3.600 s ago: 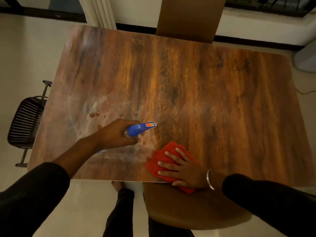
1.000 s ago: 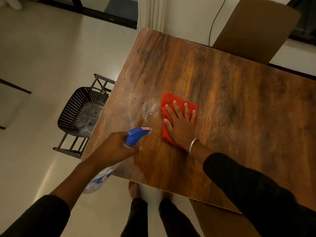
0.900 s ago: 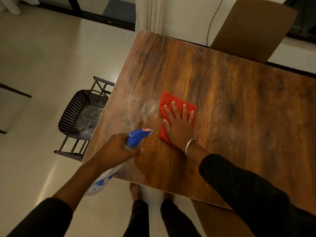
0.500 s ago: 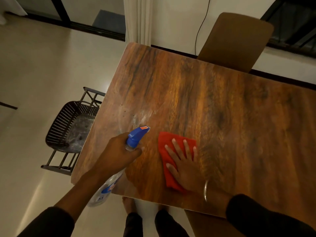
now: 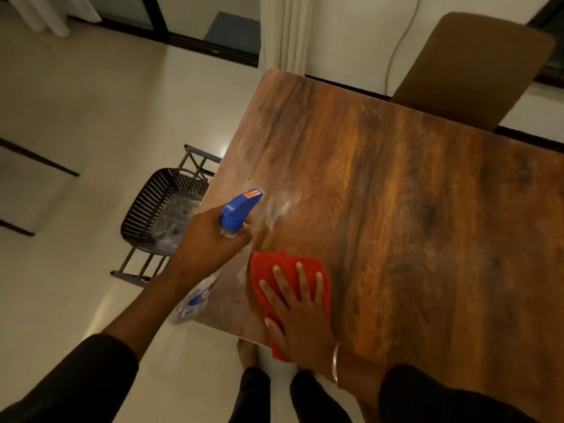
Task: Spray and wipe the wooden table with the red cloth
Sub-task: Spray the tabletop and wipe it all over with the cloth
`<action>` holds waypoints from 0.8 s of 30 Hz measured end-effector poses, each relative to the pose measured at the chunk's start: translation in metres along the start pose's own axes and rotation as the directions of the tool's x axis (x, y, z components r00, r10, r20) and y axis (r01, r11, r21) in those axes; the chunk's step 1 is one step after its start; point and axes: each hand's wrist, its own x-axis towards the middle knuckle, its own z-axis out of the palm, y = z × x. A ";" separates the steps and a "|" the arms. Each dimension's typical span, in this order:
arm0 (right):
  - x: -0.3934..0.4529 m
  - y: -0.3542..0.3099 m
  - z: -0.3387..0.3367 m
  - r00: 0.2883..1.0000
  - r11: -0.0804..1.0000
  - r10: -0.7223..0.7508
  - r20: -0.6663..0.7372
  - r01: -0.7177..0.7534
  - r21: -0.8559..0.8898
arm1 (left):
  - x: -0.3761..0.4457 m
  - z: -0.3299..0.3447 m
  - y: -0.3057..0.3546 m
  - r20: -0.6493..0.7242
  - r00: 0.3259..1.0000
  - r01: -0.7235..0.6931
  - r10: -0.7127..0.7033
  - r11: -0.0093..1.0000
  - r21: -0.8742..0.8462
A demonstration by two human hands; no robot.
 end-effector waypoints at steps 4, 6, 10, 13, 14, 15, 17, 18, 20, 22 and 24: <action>0.026 0.016 -0.016 0.997 0.997 -0.080 0.012 0.080 -0.016 | -0.013 -0.023 -0.016 -0.043 0.997 0.056 -0.057 0.998 -0.026; 0.079 0.033 -0.034 1.000 0.999 0.012 0.009 -0.012 -0.034 | -0.017 -0.033 -0.023 -0.053 0.996 0.077 -0.078 0.997 -0.019; 0.185 0.045 -0.068 0.968 0.968 0.247 0.047 -0.249 0.045 | -0.022 -0.052 -0.035 -0.096 0.989 0.113 -0.111 0.993 0.015; 0.185 0.024 -0.065 0.962 0.963 0.271 0.017 -0.271 -0.009 | -0.024 -0.065 -0.038 -0.084 0.992 0.095 -0.090 0.994 0.053; 0.168 0.012 -0.059 0.974 0.973 0.228 -0.003 -0.228 -0.032 | -0.023 -0.069 -0.038 -0.080 0.993 0.089 -0.085 0.995 0.043; 0.145 -0.001 -0.050 0.987 0.986 0.160 -0.016 -0.161 -0.047 | -0.021 -0.074 -0.038 -0.083 0.993 0.090 -0.088 0.995 0.032; 0.092 -0.029 -0.024 1.000 0.999 0.018 -0.006 -0.018 -0.046 | -0.013 -0.083 -0.042 -0.090 0.991 0.098 -0.096 0.995 0.024; 0.066 -0.040 -0.011 0.999 0.999 -0.035 0.007 0.035 -0.036 | -0.010 -0.086 -0.044 -0.090 0.992 0.095 -0.092 0.995 0.025; 0.030 -0.051 0.006 0.992 0.992 -0.121 0.039 0.122 -0.040 | 0.000 -0.092 -0.049 -0.099 0.992 0.082 -0.080 0.996 0.016; 0.034 -0.040 0.006 0.984 0.982 -0.174 0.027 0.175 -0.065 | 0.006 -0.095 -0.054 -0.102 0.992 0.077 -0.075 0.997 0.021; 0.072 -0.023 -0.010 0.994 0.990 -0.108 0.000 0.108 -0.092 | 0.010 -0.096 -0.059 -0.094 0.994 0.067 -0.062 0.997 0.048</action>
